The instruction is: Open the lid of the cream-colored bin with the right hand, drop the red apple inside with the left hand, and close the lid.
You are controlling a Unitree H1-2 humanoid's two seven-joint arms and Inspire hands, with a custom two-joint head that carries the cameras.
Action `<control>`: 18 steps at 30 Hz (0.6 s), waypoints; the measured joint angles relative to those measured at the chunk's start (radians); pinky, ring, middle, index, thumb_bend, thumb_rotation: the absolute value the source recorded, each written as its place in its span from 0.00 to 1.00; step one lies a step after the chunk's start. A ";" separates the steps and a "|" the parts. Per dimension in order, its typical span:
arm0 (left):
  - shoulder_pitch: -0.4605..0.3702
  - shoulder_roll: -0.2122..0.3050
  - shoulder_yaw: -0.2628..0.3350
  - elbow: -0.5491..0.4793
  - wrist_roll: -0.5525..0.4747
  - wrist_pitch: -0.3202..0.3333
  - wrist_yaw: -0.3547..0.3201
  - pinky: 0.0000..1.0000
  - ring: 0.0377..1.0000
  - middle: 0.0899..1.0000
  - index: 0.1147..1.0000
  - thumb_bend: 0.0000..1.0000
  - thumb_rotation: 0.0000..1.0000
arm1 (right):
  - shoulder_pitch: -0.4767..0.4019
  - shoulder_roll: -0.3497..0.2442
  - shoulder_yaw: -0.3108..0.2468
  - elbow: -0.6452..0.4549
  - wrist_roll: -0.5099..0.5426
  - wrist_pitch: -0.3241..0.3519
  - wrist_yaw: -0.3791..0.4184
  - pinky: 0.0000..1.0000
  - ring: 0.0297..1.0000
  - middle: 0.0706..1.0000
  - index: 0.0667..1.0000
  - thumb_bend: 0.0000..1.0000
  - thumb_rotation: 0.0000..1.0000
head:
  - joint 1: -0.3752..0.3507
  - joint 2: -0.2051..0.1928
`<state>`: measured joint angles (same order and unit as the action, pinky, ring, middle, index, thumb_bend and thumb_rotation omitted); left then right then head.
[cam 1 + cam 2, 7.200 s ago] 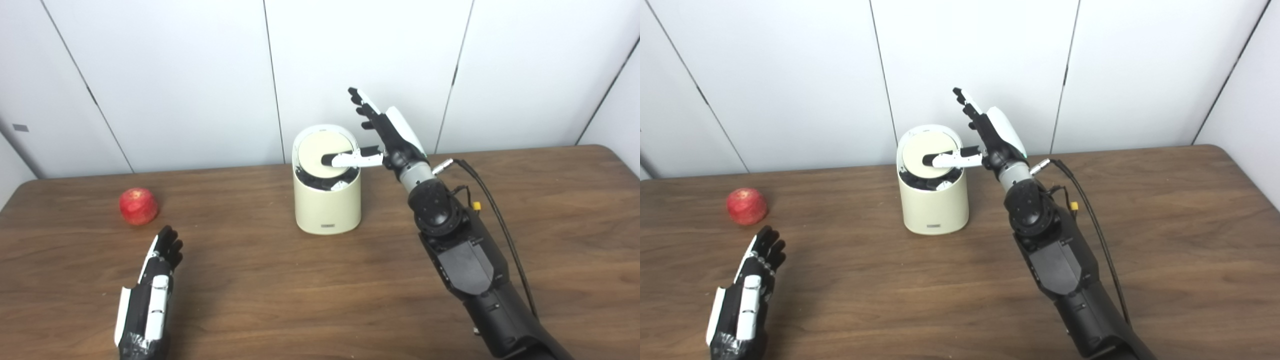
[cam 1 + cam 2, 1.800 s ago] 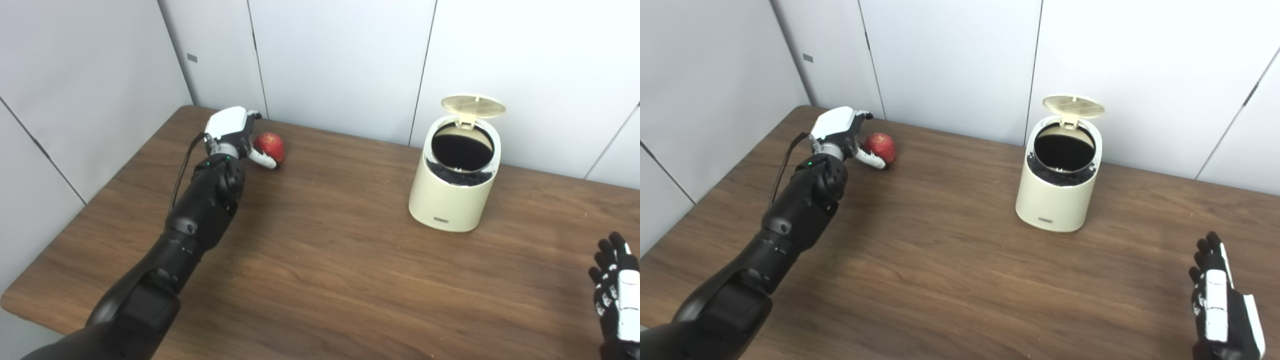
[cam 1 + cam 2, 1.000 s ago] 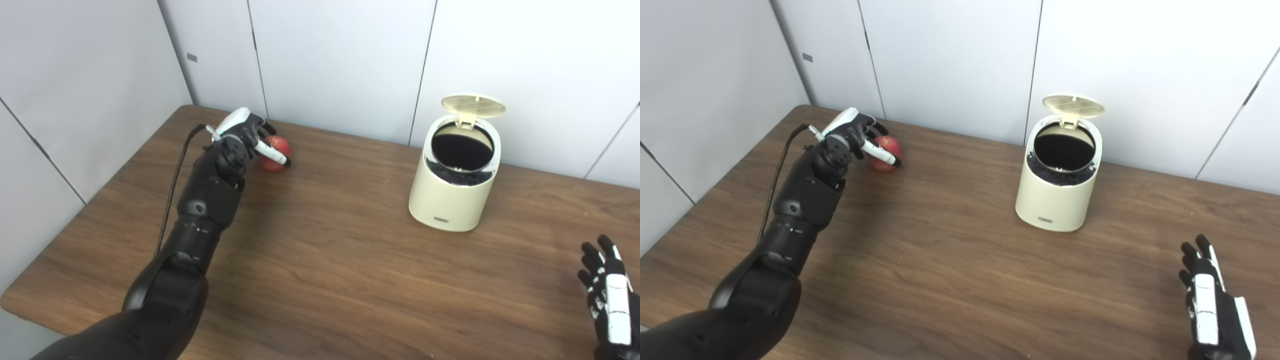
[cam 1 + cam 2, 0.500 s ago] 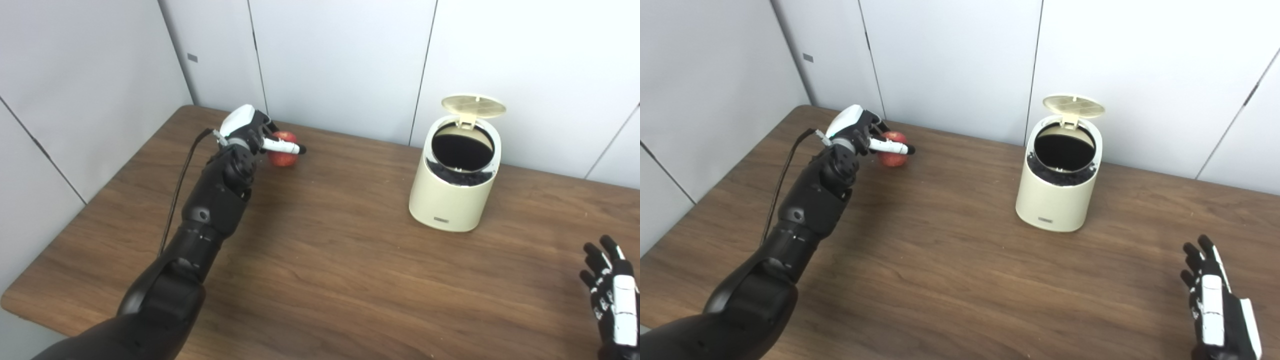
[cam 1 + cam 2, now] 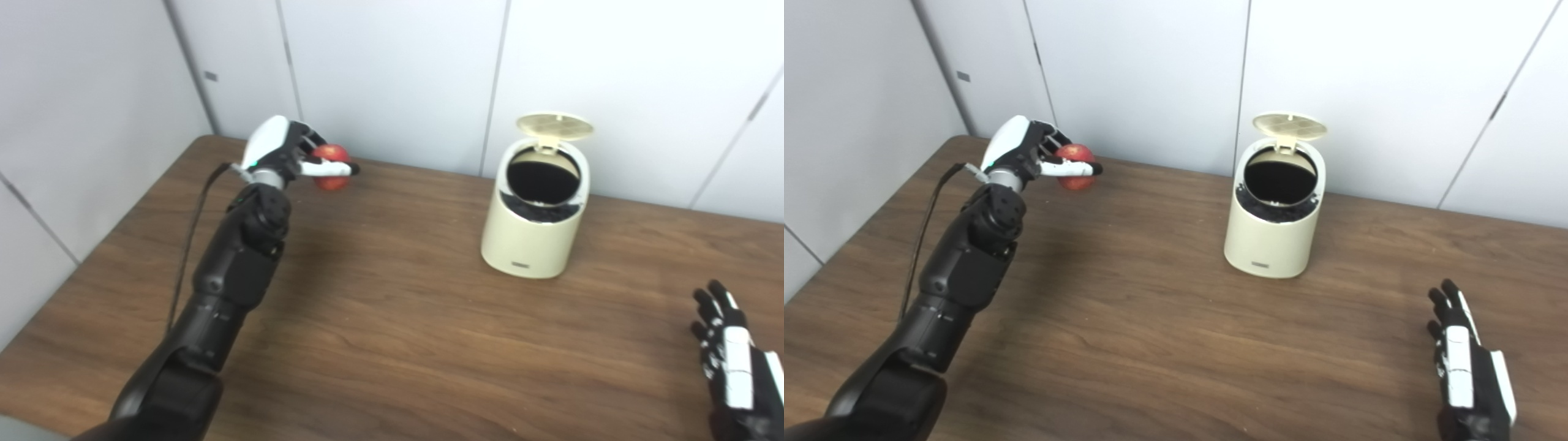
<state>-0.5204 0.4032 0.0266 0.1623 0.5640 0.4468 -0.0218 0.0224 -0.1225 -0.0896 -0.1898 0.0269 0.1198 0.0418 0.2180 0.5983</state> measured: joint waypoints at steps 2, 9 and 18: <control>0.022 -0.034 0.007 -0.076 -0.014 0.006 0.020 0.39 0.39 0.45 0.41 0.50 0.00 | -0.001 0.001 0.000 0.019 0.000 -0.028 -0.001 0.97 0.97 0.93 0.95 0.53 1.00 | -0.025 -0.014; 0.068 -0.117 -0.005 -0.199 -0.026 0.003 0.045 0.28 0.33 0.40 0.45 0.50 0.00 | -0.006 0.006 0.009 0.076 0.003 -0.101 -0.002 0.96 0.97 0.93 0.97 0.53 1.00 | -0.065 -0.041; 0.068 -0.181 -0.071 -0.235 -0.003 -0.020 0.099 0.34 0.37 0.38 0.45 0.50 0.00 | -0.035 0.036 0.019 0.115 -0.001 -0.131 -0.015 1.00 0.99 0.94 1.00 0.57 1.00 | -0.173 -0.098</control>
<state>-0.4525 0.2223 -0.0439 -0.0726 0.5609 0.4271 0.0772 -0.0130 -0.0867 -0.0703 -0.0746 0.0255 -0.0109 0.0270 0.0448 0.5003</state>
